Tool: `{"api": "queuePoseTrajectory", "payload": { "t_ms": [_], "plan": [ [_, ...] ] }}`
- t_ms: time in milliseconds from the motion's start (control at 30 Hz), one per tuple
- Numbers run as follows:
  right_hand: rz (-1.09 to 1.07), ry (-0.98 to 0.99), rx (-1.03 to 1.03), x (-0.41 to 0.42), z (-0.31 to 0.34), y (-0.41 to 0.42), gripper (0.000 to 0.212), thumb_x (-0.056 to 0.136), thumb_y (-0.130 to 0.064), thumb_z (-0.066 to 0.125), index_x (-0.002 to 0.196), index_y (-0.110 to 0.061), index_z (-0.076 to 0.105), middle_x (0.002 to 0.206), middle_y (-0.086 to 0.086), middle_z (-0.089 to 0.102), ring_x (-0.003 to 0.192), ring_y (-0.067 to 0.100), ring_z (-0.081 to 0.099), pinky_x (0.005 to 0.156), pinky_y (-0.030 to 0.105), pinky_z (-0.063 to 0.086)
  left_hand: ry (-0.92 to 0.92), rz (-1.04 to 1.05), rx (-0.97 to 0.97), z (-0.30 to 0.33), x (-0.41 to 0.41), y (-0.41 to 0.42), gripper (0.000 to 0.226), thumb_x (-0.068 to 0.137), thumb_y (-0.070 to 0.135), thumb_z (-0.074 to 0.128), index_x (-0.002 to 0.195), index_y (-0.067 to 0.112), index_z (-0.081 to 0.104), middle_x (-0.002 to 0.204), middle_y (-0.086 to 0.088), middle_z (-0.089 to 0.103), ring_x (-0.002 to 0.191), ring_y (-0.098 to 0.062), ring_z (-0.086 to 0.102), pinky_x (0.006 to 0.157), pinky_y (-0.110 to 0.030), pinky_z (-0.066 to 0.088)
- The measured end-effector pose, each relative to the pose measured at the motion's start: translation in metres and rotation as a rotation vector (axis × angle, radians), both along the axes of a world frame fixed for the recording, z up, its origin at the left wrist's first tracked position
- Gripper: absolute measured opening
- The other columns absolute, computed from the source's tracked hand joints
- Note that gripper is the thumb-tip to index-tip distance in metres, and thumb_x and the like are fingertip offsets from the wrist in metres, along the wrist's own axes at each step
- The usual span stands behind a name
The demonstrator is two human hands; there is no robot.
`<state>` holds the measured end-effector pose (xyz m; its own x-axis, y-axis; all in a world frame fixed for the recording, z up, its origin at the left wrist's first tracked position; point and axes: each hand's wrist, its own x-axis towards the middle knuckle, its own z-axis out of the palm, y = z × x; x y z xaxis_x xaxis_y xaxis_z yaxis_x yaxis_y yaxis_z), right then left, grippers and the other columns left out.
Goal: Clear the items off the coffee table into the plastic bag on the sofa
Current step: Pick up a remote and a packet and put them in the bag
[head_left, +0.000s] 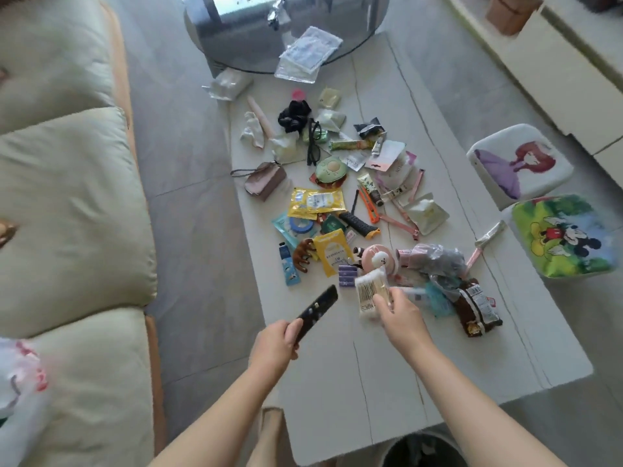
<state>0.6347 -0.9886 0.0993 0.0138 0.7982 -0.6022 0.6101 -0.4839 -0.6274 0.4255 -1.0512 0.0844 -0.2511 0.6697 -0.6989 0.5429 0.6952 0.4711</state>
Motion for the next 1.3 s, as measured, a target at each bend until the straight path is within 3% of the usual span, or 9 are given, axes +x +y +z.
{"api": "queuePoseTrajectory", "payload": {
  "t_ms": [100, 200, 267, 367, 533, 733, 867, 1000, 1300],
  "plan": [
    [0.037, 0.064, -0.006, -0.042, 0.03, -0.001, 0.018, 0.094, -0.033, 0.049, 0.103, -0.018, 0.052, 0.092, 0.005, 0.061, 0.086, 0.024, 0.059, 0.075, 0.034, 0.045, -0.1, 0.34, 0.047, 0.029, -0.036, -0.019, 0.039, 0.097, 0.032, 0.048, 0.064, 0.013, 0.057, 0.053, -0.002, 0.061, 0.04, -0.009, 0.057, 0.049, -0.024, 0.048],
    [0.08, 0.125, -0.014, -0.083, 0.058, -0.005, 0.021, 0.09, -0.035, 0.058, 0.102, -0.018, 0.057, 0.084, 0.0, 0.063, 0.081, 0.022, 0.063, 0.081, 0.046, 0.055, -0.227, 0.647, 0.113, 0.059, -0.068, -0.037, 0.041, 0.097, 0.026, 0.05, 0.061, 0.007, 0.057, 0.046, -0.002, 0.06, 0.032, -0.005, 0.054, 0.037, -0.015, 0.044],
    [0.137, 0.173, -0.033, -0.112, 0.076, -0.008, 0.021, 0.088, -0.032, 0.061, 0.103, -0.017, 0.058, 0.082, -0.004, 0.062, 0.076, 0.018, 0.063, 0.078, 0.045, 0.057, -0.295, 0.807, 0.143, 0.077, -0.089, -0.049, 0.038, 0.097, 0.025, 0.05, 0.065, 0.005, 0.057, 0.045, 0.0, 0.061, 0.031, -0.005, 0.055, 0.035, -0.014, 0.045],
    [0.203, 0.252, -0.058, -0.159, 0.1, -0.015, 0.016, 0.088, -0.024, 0.063, 0.098, -0.012, 0.057, 0.09, 0.008, 0.065, 0.078, 0.022, 0.061, 0.075, 0.042, 0.055, -0.366, 0.994, 0.176, 0.097, -0.123, -0.071, 0.036, 0.097, 0.027, 0.05, 0.071, 0.004, 0.058, 0.047, 0.0, 0.064, 0.033, -0.005, 0.056, 0.038, -0.015, 0.046],
    [0.354, 0.245, -0.045, -0.24, 0.12, -0.032, 0.01, 0.086, -0.028, 0.064, 0.082, -0.028, 0.054, 0.094, 0.01, 0.068, 0.091, 0.026, 0.065, 0.084, 0.048, 0.053, -0.438, 1.253, 0.257, 0.118, -0.179, -0.111, 0.033, 0.098, 0.03, 0.047, 0.077, 0.009, 0.06, 0.063, -0.008, 0.065, 0.036, -0.005, 0.056, 0.041, -0.016, 0.047],
    [0.464, 0.27, -0.023, -0.353, 0.14, -0.07, 0.012, 0.086, -0.027, 0.064, 0.079, -0.026, 0.054, 0.085, 0.002, 0.064, 0.08, 0.018, 0.061, 0.075, 0.037, 0.051, -0.45, 1.348, 0.35, 0.14, -0.266, -0.162, 0.034, 0.1, 0.032, 0.04, 0.083, 0.011, 0.06, 0.07, -0.007, 0.064, 0.039, -0.003, 0.057, 0.048, -0.019, 0.048],
    [0.506, 0.282, -0.046, -0.426, 0.138, -0.11, 0.007, 0.088, -0.027, 0.061, 0.083, -0.027, 0.055, 0.088, 0.0, 0.065, 0.084, 0.018, 0.062, 0.082, 0.042, 0.052, -0.423, 1.409, 0.35, 0.142, -0.333, -0.203, 0.034, 0.1, 0.034, 0.041, 0.086, 0.01, 0.061, 0.069, -0.006, 0.066, 0.039, -0.003, 0.059, 0.044, -0.018, 0.048],
    [0.588, 0.25, -0.064, -0.499, 0.121, -0.147, 0.011, 0.089, -0.026, 0.06, 0.088, -0.015, 0.059, 0.08, 0.001, 0.063, 0.075, 0.017, 0.057, 0.079, 0.043, 0.049, -0.385, 1.459, 0.323, 0.133, -0.395, -0.246, 0.035, 0.098, 0.036, 0.045, 0.085, 0.009, 0.062, 0.069, -0.005, 0.066, 0.041, -0.005, 0.059, 0.042, -0.017, 0.044],
    [0.727, -0.002, -0.077, -0.62, 0.064, -0.214, 0.017, 0.088, -0.025, 0.058, 0.084, -0.008, 0.061, 0.076, 0.006, 0.063, 0.071, 0.025, 0.06, 0.069, 0.035, 0.046, -0.307, 1.509, 0.18, 0.084, -0.495, -0.317, 0.036, 0.094, 0.035, 0.054, 0.078, 0.004, 0.063, 0.057, -0.005, 0.056, 0.04, -0.012, 0.049, 0.045, -0.022, 0.044]
  ]
}}
